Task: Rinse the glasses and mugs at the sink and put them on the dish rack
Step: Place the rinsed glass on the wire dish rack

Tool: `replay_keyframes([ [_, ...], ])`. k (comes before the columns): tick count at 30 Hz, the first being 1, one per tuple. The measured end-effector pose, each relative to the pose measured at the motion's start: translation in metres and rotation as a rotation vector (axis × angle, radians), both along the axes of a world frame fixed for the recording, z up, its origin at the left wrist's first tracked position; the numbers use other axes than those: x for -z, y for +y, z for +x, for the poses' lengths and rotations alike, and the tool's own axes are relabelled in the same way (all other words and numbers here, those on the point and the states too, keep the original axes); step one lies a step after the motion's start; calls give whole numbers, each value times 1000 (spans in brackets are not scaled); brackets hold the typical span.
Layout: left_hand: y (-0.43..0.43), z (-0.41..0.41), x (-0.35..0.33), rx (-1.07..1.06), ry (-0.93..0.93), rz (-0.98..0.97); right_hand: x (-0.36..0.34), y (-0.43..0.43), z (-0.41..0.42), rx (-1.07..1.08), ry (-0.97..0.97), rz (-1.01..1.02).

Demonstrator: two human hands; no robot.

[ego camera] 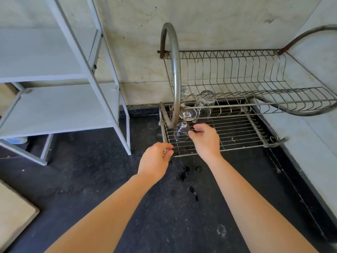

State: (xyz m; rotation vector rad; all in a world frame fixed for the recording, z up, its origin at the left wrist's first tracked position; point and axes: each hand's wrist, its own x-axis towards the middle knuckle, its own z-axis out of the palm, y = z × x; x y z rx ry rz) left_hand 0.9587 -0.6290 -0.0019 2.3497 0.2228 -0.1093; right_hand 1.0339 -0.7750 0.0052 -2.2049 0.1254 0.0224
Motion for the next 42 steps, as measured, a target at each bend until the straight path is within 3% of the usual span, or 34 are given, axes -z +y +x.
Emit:
replay_keyframes([
  [6, 26, -54, -9, -135, -25, 0, -4, 19, -66, -180, -43, -84],
  [11, 84, -137, -24, -325, 20, 57, -18, 84, -130, -402, -52, -90],
  [22, 233, -400, -47, -710, 41, 192, -35, 272, -336, -975, -23, -151],
  [32, 335, -674, -60, -1101, 54, 221, -36, 430, -569, -1304, -20, -217],
  [42, 439, -820, -61, -1362, 93, 177, -46, 576, -711, -1575, -64, -242],
])
